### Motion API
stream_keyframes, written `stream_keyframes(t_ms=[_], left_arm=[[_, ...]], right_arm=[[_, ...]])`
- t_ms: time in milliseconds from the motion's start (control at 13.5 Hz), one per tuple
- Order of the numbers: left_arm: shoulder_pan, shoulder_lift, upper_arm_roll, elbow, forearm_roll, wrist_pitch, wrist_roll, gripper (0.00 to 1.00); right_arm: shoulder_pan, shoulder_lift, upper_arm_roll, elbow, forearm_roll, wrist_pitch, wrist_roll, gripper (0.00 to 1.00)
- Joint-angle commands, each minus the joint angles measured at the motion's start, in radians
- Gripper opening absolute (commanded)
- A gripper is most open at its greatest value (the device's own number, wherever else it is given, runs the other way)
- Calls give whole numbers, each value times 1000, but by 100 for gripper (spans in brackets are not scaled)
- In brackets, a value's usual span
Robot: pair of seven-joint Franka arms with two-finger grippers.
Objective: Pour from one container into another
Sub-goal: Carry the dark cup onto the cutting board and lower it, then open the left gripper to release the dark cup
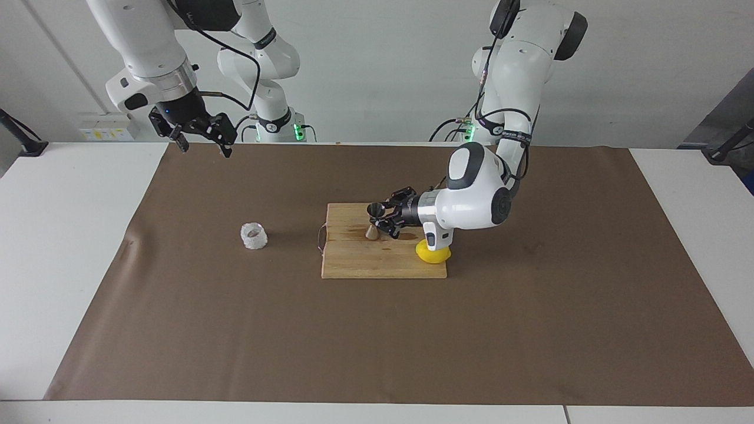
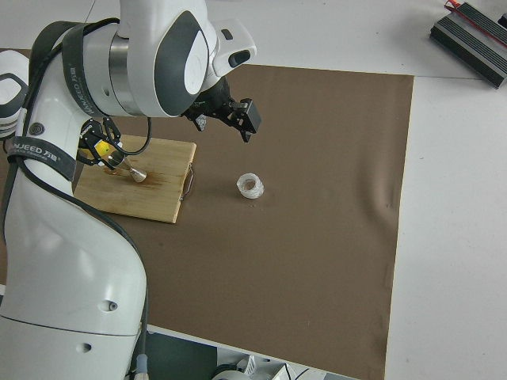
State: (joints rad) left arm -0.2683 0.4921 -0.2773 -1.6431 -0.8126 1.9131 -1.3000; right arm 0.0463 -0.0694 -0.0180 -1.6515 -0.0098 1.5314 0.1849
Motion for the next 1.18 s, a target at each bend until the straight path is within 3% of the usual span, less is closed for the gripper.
stream_keyframes(t_ms=[0, 74, 148, 221, 295, 517, 738, 1107], left_arm=[[-20, 6, 15, 0, -17, 18, -12, 24], [-20, 13, 15, 0, -16, 18, -10, 27], [-20, 16, 15, 2, -14, 18, -10, 36], [-20, 19, 15, 3, -11, 18, -12, 60], [-20, 19, 15, 5, -10, 23, -16, 73], [-19, 20, 15, 9, -7, 33, -30, 98], [-12, 16, 17, 35, 19, 26, -105, 100], [21, -1, 26, 129, 174, -74, -110, 100]], right_arm=[[-9, -24, 1, -30, 28, 15, 13, 100], [-9, -24, 1, -30, 28, 15, 13, 100], [-9, -24, 1, -30, 28, 15, 13, 100], [-9, -24, 1, -30, 28, 15, 15, 100], [-9, -24, 1, -30, 28, 15, 15, 100], [-9, -24, 1, -30, 28, 15, 15, 100], [-9, -24, 1, -30, 28, 15, 15, 100], [-3, -24, 1, -30, 28, 15, 15, 100]])
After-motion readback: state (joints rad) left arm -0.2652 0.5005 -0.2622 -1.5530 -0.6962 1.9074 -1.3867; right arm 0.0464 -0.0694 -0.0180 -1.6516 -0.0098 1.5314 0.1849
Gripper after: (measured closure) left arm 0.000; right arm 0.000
